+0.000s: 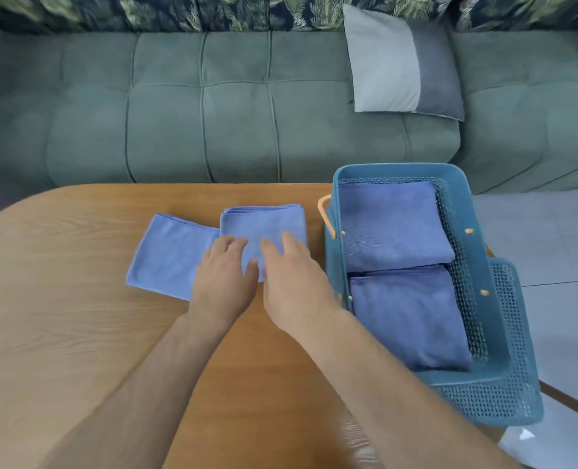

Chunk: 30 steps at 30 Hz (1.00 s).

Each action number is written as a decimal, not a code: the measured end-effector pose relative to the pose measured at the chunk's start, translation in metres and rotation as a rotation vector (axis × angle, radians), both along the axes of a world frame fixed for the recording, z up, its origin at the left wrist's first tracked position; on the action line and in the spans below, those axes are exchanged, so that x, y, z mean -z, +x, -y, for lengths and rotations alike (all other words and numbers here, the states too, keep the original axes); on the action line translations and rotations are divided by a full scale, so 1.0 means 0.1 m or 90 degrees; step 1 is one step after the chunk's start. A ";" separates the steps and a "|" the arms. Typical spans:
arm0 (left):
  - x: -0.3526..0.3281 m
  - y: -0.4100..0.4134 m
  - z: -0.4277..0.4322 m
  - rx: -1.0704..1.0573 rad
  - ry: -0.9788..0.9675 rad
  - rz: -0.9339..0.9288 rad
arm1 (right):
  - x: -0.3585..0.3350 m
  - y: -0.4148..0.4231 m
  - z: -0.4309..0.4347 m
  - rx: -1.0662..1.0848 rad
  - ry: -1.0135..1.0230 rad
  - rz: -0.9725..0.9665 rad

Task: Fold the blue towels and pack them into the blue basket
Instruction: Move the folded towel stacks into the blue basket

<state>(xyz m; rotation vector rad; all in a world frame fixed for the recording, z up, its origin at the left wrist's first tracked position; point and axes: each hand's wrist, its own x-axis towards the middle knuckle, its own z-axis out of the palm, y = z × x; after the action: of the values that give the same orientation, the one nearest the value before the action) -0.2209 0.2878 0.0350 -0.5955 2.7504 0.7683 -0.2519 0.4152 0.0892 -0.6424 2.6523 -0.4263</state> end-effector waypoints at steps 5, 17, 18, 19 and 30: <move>0.50 -0.07 0.16 -0.085 0.118 0.140 | 0.71 -0.29 0.28 0.126 0.153 0.164; 0.52 -0.11 0.19 -0.210 0.172 0.073 | 0.90 -0.38 0.27 0.279 0.100 0.102; 0.51 -0.10 0.19 -0.220 0.179 0.069 | 0.87 -0.38 0.27 0.283 0.078 0.127; 0.50 -0.09 0.20 -0.231 0.189 0.074 | 0.83 -0.39 0.28 0.285 0.050 0.157; -0.45 0.15 0.27 -0.259 0.328 -0.093 | 0.01 -0.14 0.15 0.147 -0.131 0.052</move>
<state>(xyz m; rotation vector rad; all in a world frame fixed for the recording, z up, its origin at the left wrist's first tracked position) -0.2057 0.2607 0.0802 -1.0177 2.4107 1.5980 -0.2654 0.4003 0.0878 -0.3670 2.6335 -0.7812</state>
